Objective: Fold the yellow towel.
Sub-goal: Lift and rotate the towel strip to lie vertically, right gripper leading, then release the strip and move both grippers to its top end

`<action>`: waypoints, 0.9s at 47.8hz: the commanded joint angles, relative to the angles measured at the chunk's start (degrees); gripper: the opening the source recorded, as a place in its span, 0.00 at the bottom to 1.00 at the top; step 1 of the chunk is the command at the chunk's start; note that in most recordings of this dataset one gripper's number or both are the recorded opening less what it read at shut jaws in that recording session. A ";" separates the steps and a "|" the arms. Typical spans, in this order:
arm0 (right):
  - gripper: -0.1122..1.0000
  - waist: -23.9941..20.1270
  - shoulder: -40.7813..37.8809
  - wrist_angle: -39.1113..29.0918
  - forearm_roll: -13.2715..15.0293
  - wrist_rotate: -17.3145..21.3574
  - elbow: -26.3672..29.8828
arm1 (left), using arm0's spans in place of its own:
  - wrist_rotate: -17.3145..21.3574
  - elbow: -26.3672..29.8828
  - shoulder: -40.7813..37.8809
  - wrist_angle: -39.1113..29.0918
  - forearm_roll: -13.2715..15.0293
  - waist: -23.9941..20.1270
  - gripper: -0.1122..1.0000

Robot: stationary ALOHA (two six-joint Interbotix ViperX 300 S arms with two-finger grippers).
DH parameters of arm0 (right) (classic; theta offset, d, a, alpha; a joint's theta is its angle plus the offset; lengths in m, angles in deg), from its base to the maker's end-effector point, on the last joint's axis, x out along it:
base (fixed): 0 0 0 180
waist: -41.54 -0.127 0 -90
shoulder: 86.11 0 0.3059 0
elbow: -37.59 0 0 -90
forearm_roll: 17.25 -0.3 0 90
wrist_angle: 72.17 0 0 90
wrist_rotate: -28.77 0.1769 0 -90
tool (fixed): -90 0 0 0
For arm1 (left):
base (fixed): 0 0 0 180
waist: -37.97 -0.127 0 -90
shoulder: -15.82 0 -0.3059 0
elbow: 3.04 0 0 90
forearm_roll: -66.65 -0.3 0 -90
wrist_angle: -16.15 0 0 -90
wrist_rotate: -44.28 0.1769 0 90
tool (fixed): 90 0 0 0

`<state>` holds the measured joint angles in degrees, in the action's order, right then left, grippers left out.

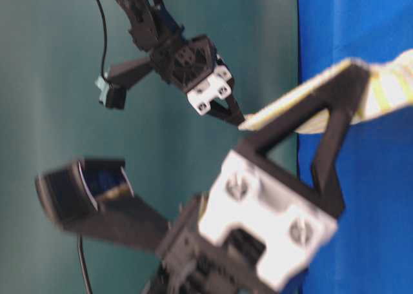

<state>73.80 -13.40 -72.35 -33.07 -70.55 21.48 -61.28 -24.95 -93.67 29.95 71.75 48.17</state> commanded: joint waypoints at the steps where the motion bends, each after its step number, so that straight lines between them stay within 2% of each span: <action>1: 0.12 0.09 -0.70 0.44 0.09 0.09 3.43 | -0.09 -1.32 2.90 2.02 0.79 2.72 0.13; 14: 0.12 -1.49 -5.01 0.26 0.09 0.09 7.21 | -0.18 -7.91 5.98 4.83 2.46 2.81 0.13; 39: 0.12 -3.52 -8.70 0.09 0.18 -0.18 8.61 | -0.18 -8.79 2.55 4.57 2.55 0.88 0.13; 43: 0.13 -3.78 -9.14 0.09 0.18 -0.26 8.70 | -0.18 -8.79 2.29 4.57 2.90 0.53 0.19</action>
<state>70.28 -23.24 -72.52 -32.98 -70.73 28.69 -61.54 -34.18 -91.92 34.26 74.30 48.96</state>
